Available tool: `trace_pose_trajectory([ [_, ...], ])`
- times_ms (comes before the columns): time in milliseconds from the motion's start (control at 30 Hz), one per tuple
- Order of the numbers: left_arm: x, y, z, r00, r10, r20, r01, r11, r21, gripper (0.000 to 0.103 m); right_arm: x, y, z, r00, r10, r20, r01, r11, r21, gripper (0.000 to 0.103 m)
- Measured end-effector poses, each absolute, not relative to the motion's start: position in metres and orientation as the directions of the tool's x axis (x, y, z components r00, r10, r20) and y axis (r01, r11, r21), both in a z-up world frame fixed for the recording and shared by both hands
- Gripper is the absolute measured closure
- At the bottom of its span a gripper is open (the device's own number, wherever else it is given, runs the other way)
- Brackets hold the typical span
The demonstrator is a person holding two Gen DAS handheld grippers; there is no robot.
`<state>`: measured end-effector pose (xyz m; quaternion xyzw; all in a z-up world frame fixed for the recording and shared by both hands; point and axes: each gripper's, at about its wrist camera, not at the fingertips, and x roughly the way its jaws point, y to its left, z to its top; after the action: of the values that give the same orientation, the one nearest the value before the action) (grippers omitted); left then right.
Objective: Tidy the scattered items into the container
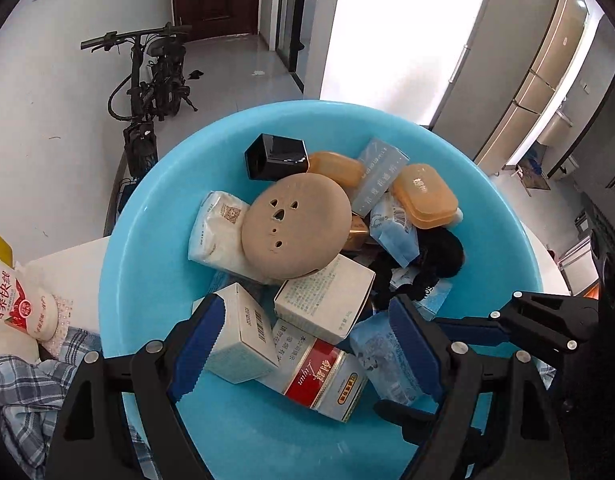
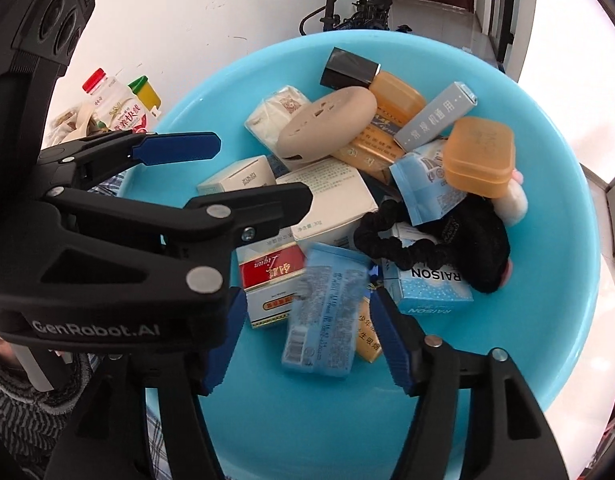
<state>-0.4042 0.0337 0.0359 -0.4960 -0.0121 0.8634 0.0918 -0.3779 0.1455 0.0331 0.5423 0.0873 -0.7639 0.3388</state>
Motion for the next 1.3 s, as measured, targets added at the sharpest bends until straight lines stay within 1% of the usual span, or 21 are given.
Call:
trace_pose_trajectory([
  [300,-0.384,0.022,0.062,-0.526,0.172,-0.833,-0.141,-0.983,-0.114,0.017,-0.368,0.163,0.055,-0.244,-0.412,-0.878,0.592,-0.78,0.201,0.036],
  [500,-0.364,0.025,0.078,-0.54,0.167,-0.825,-0.161,-0.982,-0.094,0.017,-0.351,0.159,0.076,-0.328,-0.386,-0.862,0.6,-0.79,0.125,0.036],
  [600,-0.35,0.025,0.089,-0.554,0.164,-0.816,-0.168,-0.982,-0.083,0.017,-0.339,0.165,0.088,-0.37,-0.396,-0.84,0.594,-0.796,0.114,0.036],
  [700,-0.333,0.022,0.101,-0.562,0.183,-0.806,-0.178,-0.979,-0.098,0.017,-0.326,0.175,0.099,-0.398,-0.41,-0.82,0.581,-0.805,0.121,0.036],
  [833,-0.309,0.02,0.114,-0.542,0.254,-0.801,-0.205,-0.964,-0.167,0.017,-0.308,0.186,0.113,-0.432,-0.403,-0.807,0.577,-0.811,0.097,0.036],
  [900,-0.295,0.02,0.12,-0.549,0.256,-0.796,-0.214,-0.963,-0.162,0.017,-0.298,0.19,0.12,-0.448,-0.401,-0.799,0.58,-0.81,0.081,0.035],
  [967,-0.281,0.022,0.125,-0.562,0.233,-0.794,-0.22,-0.967,-0.128,0.017,-0.288,0.194,0.127,-0.46,-0.401,-0.792,0.583,-0.809,0.071,0.034],
  [1033,-0.267,0.024,0.129,-0.573,0.221,-0.789,-0.227,-0.968,-0.107,0.017,-0.278,0.198,0.133,-0.467,-0.405,-0.786,0.585,-0.808,0.069,0.032],
  [1167,-0.237,0.021,0.131,-0.577,0.222,-0.786,-0.234,-0.967,-0.101,0.017,-0.258,0.207,0.139,-0.476,-0.416,-0.775,0.584,-0.809,0.075,0.032],
  [1300,-0.206,0.012,0.122,-0.573,0.251,-0.78,-0.233,-0.963,-0.138,0.017,-0.233,0.223,0.136,-0.477,-0.448,-0.756,0.575,-0.809,0.117,0.031],
])
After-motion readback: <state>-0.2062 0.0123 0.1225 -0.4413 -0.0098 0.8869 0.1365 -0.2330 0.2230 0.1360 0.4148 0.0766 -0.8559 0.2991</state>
